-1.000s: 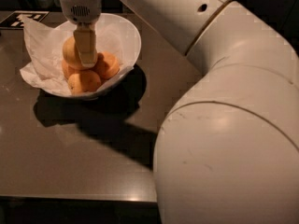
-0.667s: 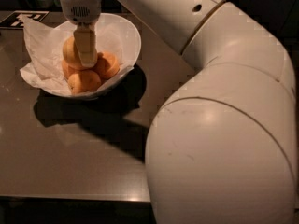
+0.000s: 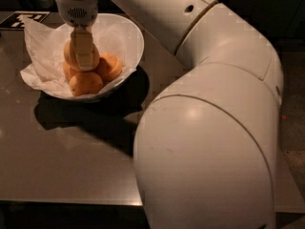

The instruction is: Pick orange from white bowl

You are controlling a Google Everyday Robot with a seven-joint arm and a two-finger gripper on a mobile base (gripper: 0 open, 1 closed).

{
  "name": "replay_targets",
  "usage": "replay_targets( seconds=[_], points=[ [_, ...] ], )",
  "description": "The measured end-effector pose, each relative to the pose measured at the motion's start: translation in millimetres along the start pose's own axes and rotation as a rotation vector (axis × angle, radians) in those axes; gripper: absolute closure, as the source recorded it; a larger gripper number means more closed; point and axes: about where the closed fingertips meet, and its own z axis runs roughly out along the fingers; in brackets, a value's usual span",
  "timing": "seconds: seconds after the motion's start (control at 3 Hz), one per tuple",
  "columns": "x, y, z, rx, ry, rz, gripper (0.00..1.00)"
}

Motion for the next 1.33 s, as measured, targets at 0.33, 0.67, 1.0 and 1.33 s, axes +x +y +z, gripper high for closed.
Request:
replay_targets(
  seconds=[0.33, 0.67, 1.0, 1.33],
  points=[
    [-4, 0, 5, -0.012, -0.005, -0.009, 0.27],
    [-5, 1, 10, -0.025, -0.013, -0.018, 0.25],
    [-3, 0, 14, -0.034, -0.017, -0.022, 0.22],
    [-3, -1, 15, -0.025, -0.017, -0.031, 0.4]
  ],
)
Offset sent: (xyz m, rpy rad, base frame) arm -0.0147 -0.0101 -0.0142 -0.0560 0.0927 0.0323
